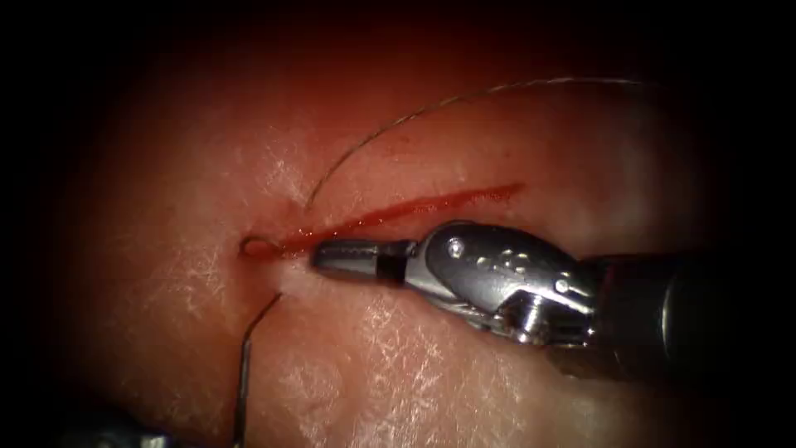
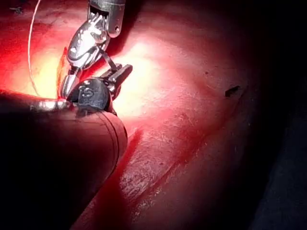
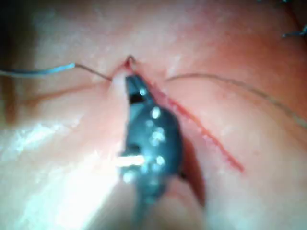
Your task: Wound Closure
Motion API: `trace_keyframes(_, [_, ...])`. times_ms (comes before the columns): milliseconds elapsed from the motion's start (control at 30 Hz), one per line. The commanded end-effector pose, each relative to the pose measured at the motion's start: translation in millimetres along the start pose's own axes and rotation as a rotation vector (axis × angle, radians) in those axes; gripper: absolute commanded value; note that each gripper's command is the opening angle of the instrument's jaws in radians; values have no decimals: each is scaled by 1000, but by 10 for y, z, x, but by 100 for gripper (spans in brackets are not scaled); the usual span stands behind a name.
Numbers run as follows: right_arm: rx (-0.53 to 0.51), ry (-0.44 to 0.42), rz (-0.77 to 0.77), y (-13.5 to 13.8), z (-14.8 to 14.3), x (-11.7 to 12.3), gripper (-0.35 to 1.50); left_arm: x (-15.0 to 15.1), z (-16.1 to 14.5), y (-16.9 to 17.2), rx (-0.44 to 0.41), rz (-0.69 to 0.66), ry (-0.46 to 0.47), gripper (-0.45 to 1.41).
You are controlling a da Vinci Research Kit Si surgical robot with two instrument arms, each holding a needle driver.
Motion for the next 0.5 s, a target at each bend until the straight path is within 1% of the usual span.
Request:
trace_keyframes(33, [-2, -22, -13, 0, 15, -23, -35, -3, 7, 1, -4, 5, 1, -45])
trace_keyframes(67, [-4, -29, -20, 1, 18, -31, -35, 3, 6, 3, -5, 18, 2, -45])
trace_keyframes(100, [-8, -47, -35, 6, 22, -48, -35, 14, 3, 9, -4, 33, 8, -45])
trace_keyframes(233, [-14, -71, -32, 16, 23, -71, -35, 39, -3, 17, -1, 67, 27, -45])
trace_keyframes(300, [-24, -87, -39, 20, 22, -79, -35, 57, -7, 18, 2, 88, 38, -45])
trace_keyframes(333, [-31, -94, -42, 23, 21, -82, -35, 74, -12, 17, 11, 109, 45, -45])
trace_keyframes(367, [-34, -94, -43, 24, 20, -84, -35, 81, -14, 16, 16, 114, 49, -45])
trace_keyframes(400, [-41, -94, -44, 26, 18, -84, -35, 95, -19, 11, 21, 125, 56, -45])
trace_keyframes(500, [-49, -98, -41, 27, 16, -83, -35, 104, -23, 6, 33, 134, 60, -45])
